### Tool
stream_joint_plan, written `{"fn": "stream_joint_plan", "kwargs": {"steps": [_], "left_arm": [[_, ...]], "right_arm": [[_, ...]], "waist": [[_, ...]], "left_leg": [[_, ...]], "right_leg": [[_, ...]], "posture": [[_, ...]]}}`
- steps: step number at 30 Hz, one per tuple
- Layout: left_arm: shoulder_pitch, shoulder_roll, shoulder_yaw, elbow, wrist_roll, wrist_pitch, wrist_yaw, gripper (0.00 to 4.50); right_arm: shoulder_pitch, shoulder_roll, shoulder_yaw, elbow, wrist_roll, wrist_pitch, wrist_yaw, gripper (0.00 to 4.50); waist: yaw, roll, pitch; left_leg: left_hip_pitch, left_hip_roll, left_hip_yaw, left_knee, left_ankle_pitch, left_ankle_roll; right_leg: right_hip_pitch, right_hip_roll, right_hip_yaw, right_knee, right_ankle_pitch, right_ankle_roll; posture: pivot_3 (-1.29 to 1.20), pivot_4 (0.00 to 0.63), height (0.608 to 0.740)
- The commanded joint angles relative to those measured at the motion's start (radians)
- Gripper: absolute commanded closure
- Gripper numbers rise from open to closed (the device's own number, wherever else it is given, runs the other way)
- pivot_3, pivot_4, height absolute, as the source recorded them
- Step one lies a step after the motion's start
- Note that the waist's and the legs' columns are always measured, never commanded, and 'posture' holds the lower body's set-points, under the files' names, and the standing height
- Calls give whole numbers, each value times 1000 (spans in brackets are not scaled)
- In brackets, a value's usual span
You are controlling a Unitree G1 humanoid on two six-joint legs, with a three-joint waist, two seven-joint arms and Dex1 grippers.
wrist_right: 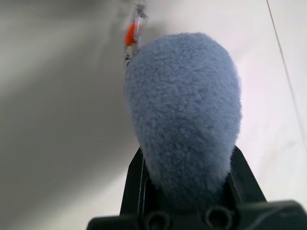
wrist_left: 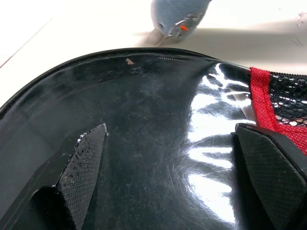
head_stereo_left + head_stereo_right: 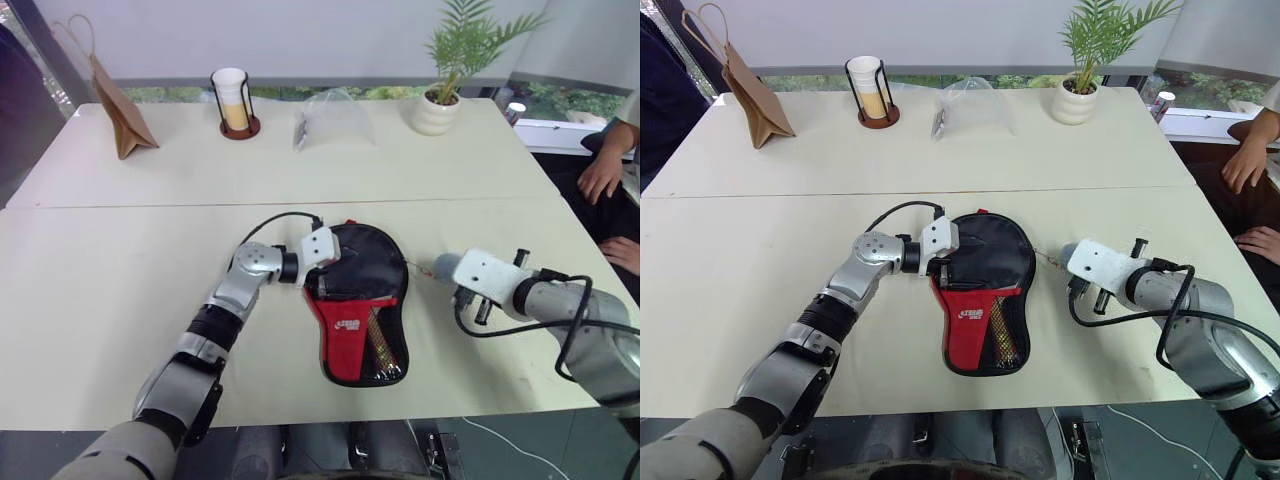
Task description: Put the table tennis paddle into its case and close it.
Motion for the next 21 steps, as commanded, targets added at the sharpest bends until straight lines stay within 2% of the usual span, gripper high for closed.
{"fn": "stream_joint_plan", "kwargs": {"steps": [1, 12, 21], "left_arm": [[26, 19, -30, 41, 40, 18, 4, 0], [32, 21, -34, 36, 43, 20, 4, 0], [34, 27, -38, 36, 46, 17, 1, 0]], "right_arm": [[8, -28, -5, -38, -36, -85, 23, 4030], [57, -59, -36, -28, -70, -214, 105, 4030], [137, -96, -109, -47, -37, -297, 179, 4030]], "waist": [[0, 0, 0], [0, 0, 0], [0, 0, 0]], "left_leg": [[0, 0, 0, 0, 0, 0], [1, 0, 0, 0, 0, 0], [1, 0, 0, 0, 0, 0]], "right_leg": [[0, 0, 0, 0, 0, 0], [1, 0, 0, 0, 0, 0], [1, 0, 0, 0, 0, 0]], "posture": [[0, 150, 740], [0, 150, 740], [0, 150, 740]]}}
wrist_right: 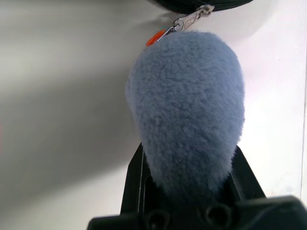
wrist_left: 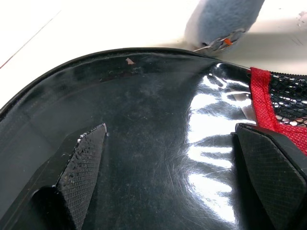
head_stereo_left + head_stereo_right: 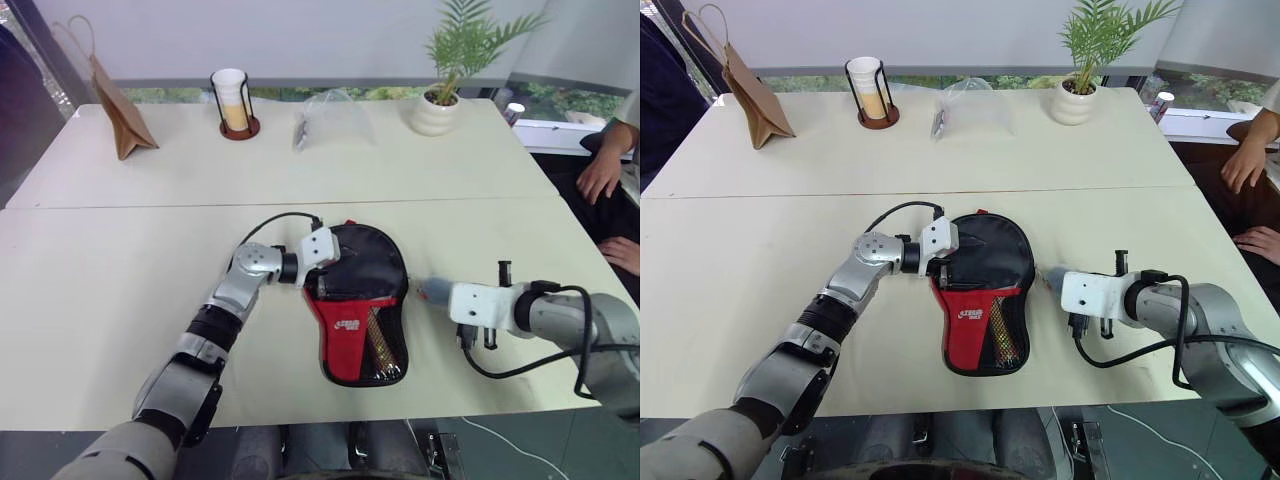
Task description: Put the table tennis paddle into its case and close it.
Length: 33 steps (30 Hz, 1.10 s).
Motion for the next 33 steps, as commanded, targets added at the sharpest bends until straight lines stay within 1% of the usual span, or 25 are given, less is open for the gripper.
{"fn": "stream_joint_plan", "kwargs": {"steps": [1, 17, 26, 30, 33], "left_arm": [[31, 26, -37, 38, 47, 16, -2, 0], [33, 36, -38, 34, 49, 16, -6, 0], [35, 37, -40, 30, 49, 19, -1, 0], [37, 39, -40, 25, 48, 22, 1, 0], [40, 40, -40, 22, 47, 23, 2, 0]], "right_arm": [[23, -26, -44, -23, 21, -46, 41, 4030], [77, -64, -73, 48, 49, -306, 110, 4030], [80, -78, -65, 99, 40, -386, 121, 4030], [51, -2, -69, 83, 53, -157, 123, 4030], [44, 39, -89, -22, 148, 120, 195, 4030]], "waist": [[0, 0, 0], [0, 0, 0], [1, -1, 0], [0, -5, -3], [-1, -6, -4]], "left_leg": [[0, 0, 0, 0, 0, 0], [1, 0, 0, 0, 0, 0], [1, 0, 0, 0, 0, 0], [1, 0, -1, 0, 0, 0], [1, 0, -1, 0, 0, 0]], "right_leg": [[0, 0, 0, 0, 0, 0], [1, 0, 0, 0, 0, 0], [1, 0, 0, -1, 0, 0], [2, 0, 0, -1, 0, 0], [2, 0, 0, -1, 0, -1]], "posture": [[0, 150, 740], [0, 150, 740], [0, 150, 740], [0, 150, 740], [0, 150, 740]]}}
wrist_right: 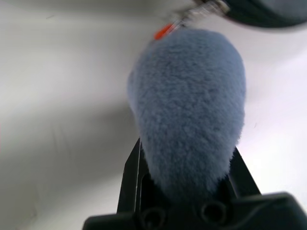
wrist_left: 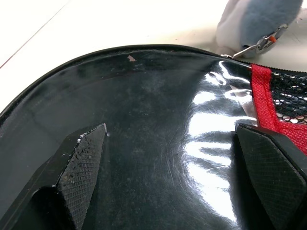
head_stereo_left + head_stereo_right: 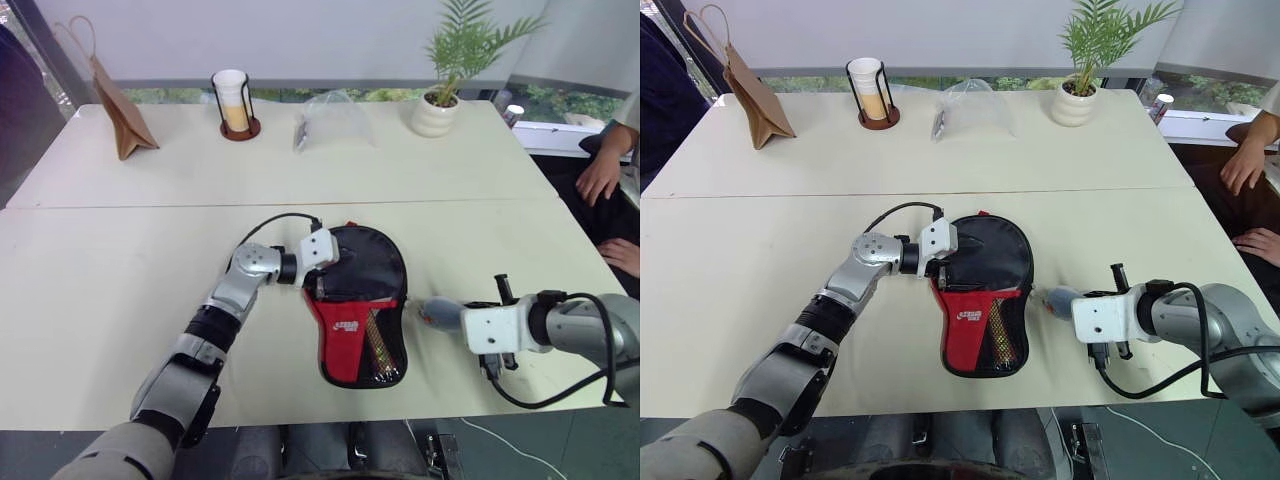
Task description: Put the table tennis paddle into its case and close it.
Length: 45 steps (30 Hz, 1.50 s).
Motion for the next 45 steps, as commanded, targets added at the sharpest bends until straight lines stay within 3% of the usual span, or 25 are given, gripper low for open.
{"fn": "stream_joint_plan", "kwargs": {"steps": [1, 7, 16, 27, 36, 45], "left_arm": [[35, 26, -34, 31, 47, 23, 2, 0], [39, 25, -39, 28, 46, 23, 4, 0], [41, 23, -51, 33, 50, 20, 7, 0], [32, 24, -57, 47, 59, 21, 17, 0], [24, 25, -61, 54, 59, 24, 16, 0], [31, 31, -65, 48, 63, 29, 20, 0]], "right_arm": [[-2, 29, -19, -111, 95, 341, 88, 4030], [34, -7, -34, -253, 161, 610, 128, 4030], [110, -70, -74, -350, 206, 671, 115, 4030], [183, -128, -37, -289, 46, 204, 15, 4030], [-55, -47, 189, -142, -144, -86, -20, 4030], [-146, -24, 267, -37, -226, -349, -12, 4030]], "waist": [[0, 0, -1], [2, 0, -1], [5, 0, -1], [3, 0, -1], [-6, -6, -4], [-13, -7, -5]], "left_leg": [[0, 0, 0, 0, 0, 0], [0, 0, -5, 0, 0, 0], [0, 0, -6, -1, 0, 0], [0, -1, -7, -1, 0, 0], [6, 0, -8, -1, 0, 0], [17, 1, -8, -4, -1, -1]], "right_leg": [[0, 0, 0, 0, 0, 0], [0, 0, -1, 0, -1, -2], [1, -1, -2, 0, -2, -2], [2, -1, -3, -1, -3, 0], [5, 0, -3, -1, -4, 2], [13, -1, -5, -5, -5, 3]], "posture": [[0, 150, 740], [0, 150, 740], [0, 150, 740], [0, 150, 740], [0, 150, 740], [0, 150, 740]]}}
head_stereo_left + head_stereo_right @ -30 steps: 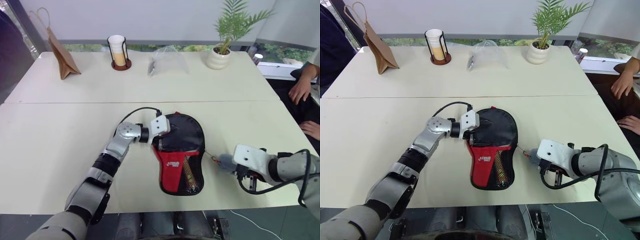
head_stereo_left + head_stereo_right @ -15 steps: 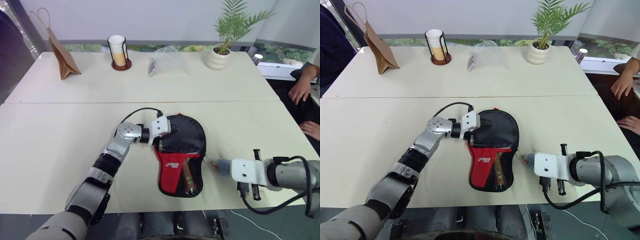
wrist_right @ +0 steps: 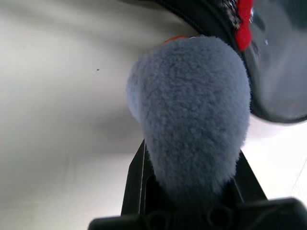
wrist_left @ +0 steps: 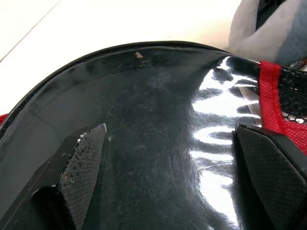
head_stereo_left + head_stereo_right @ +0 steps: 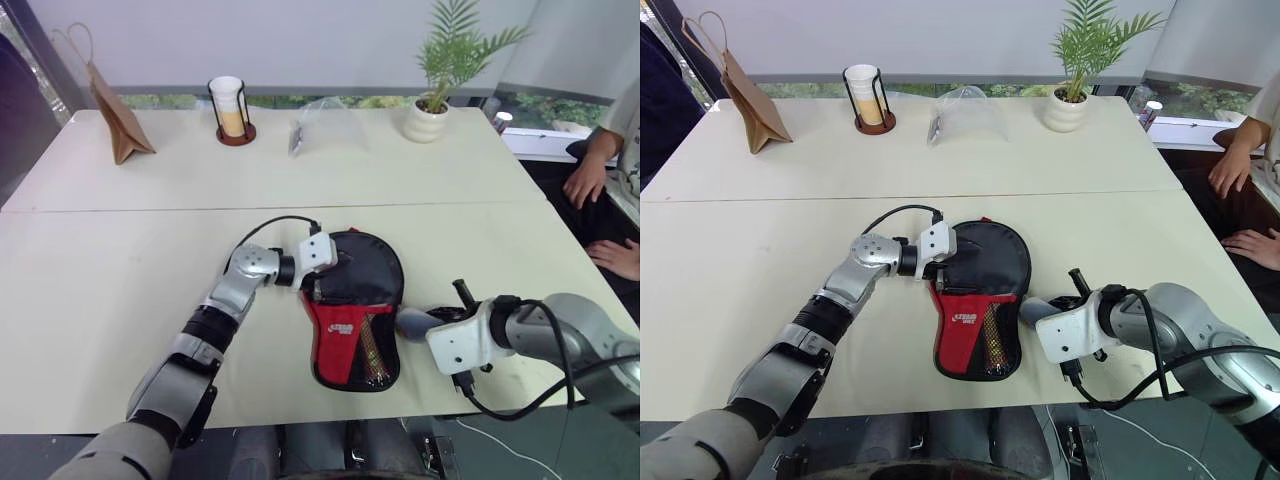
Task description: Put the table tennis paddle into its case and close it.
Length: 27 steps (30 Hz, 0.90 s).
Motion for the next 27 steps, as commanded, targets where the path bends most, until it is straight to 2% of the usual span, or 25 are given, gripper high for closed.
{"fn": "stream_joint_plan", "kwargs": {"steps": [1, 12, 27], "left_arm": [[32, 14, -42, 38, 63, 28, 18, 0], [39, 21, -49, 28, 72, 37, 29, 0], [35, 22, -56, 35, 77, 42, 38, 0]], "right_arm": [[4, 14, 49, 21, -13, -117, 3, 4030], [42, -23, 14, 63, -42, -321, -2, 4030], [54, -63, -42, 76, -29, -492, -23, 4030]], "waist": [[-4, 0, 0], [-10, -1, -2], [-5, 0, -3]], "left_leg": [[0, 0, 0, 0, 0, 0], [0, 0, -1, -3, 0, 0], [1, -1, -1, -8, 0, 0]], "right_leg": [[1, 0, 0, -1, 0, 0], [3, -1, -2, -7, 0, 0], [3, -2, -2, -10, 0, 0]], "posture": [[0, 150, 740], [0, 150, 740], [0, 150, 740]]}}
